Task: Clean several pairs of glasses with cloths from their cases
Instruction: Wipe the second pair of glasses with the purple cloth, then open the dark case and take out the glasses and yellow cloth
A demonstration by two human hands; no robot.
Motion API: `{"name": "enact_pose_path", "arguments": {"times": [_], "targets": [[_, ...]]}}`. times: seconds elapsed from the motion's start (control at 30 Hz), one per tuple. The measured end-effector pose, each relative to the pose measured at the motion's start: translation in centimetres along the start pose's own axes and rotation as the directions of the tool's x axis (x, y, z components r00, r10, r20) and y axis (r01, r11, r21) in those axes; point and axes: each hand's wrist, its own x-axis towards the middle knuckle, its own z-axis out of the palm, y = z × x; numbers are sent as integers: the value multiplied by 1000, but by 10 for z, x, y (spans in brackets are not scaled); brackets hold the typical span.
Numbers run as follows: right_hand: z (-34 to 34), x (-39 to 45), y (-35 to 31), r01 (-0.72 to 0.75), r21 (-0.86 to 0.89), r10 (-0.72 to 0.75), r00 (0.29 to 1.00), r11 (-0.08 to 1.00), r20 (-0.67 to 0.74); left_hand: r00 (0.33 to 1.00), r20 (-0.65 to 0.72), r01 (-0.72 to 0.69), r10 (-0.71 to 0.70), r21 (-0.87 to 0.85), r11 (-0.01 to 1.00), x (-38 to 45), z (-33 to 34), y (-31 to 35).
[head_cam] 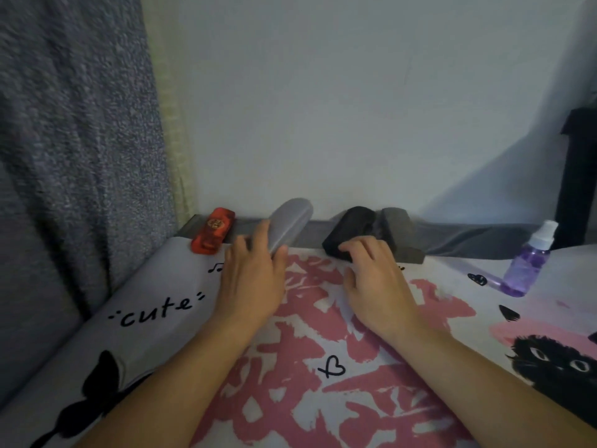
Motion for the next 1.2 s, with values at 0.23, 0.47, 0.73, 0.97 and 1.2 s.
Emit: {"name": "enact_pose_path", "arguments": {"times": [0.23,0.47,0.73,0.97,1.2], "targets": [[19,12,5,-87,-94,89,996,992,14,987,-37,158,-156,380,911,56,19,-42],[23,12,12,-142,-98,143,990,985,2,985,-121,167,-120,570,804,90,31,-58],[24,11,12,-145,-124,152,987,982,47,973,-134,229,-187,506,831,101,36,-61],[13,16,18,-244,-94,230,963,965,-138,988,-79,-82,134,469,879,65,29,-25],[-10,54,63,-661,-124,672,723,740,159,906,406,-129,118,0,992,15,42,44]]}}
